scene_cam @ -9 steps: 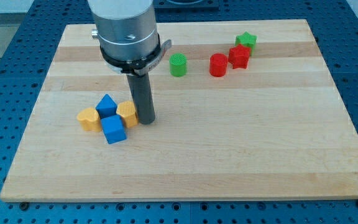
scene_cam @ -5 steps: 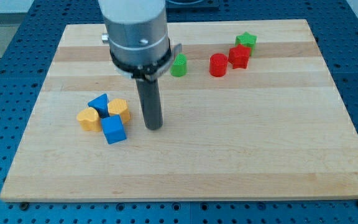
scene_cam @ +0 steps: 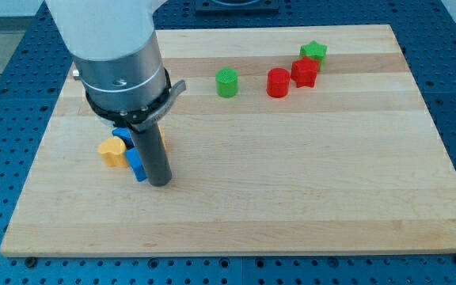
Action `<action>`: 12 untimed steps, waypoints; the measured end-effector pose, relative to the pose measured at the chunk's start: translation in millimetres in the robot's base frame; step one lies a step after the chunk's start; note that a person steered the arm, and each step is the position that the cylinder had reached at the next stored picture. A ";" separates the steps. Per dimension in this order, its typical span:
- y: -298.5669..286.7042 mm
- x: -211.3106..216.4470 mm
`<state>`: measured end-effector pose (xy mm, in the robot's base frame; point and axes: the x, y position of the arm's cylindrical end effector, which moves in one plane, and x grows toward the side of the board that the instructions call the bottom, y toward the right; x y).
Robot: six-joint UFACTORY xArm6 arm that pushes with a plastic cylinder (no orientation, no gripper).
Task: Push the green circle to the top left of the red circle
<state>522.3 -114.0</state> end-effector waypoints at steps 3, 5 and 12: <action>-1.2 1.6; 136.1 -6.5; 95.6 -164.3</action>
